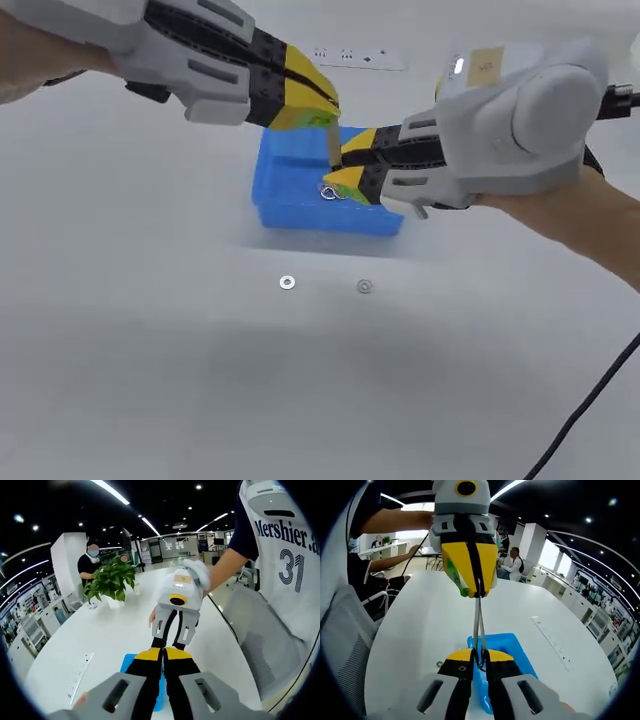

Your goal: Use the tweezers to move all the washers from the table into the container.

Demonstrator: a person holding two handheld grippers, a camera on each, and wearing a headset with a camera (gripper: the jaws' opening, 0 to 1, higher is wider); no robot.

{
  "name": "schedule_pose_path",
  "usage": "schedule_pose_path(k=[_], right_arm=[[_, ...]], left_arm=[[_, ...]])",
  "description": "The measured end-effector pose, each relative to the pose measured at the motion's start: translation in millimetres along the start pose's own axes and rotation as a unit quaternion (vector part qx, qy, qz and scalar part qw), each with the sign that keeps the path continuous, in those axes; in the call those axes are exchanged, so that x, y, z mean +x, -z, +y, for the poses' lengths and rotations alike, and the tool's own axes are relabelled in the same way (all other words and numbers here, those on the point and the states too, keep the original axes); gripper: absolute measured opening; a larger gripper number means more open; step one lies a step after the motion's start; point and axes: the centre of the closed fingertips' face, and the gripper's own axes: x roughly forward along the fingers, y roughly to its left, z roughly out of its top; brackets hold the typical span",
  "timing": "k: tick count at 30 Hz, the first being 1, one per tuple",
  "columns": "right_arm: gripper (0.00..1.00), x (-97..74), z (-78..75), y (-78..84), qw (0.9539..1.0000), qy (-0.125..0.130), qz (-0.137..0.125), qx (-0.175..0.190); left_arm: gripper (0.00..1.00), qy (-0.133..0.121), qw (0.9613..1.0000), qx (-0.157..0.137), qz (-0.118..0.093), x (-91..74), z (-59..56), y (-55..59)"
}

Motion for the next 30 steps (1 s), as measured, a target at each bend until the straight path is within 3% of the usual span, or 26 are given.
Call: schedule_pose_path(k=[15, 30], right_arm=[[0.1, 27.9, -26.3, 19.7, 0.9998, -0.003, 0.004, 0.018], [0.1, 51.1, -30.2, 53.7, 0.9987, -0.017, 0.029, 0.038]], left_arm=[[0.05, -0.016, 0.9993, -0.034, -0.001, 8.0, 34.6, 27.0], [0.05, -0.018, 0.9975, -0.068, 0.008, 29.6, 46.6, 63.3]])
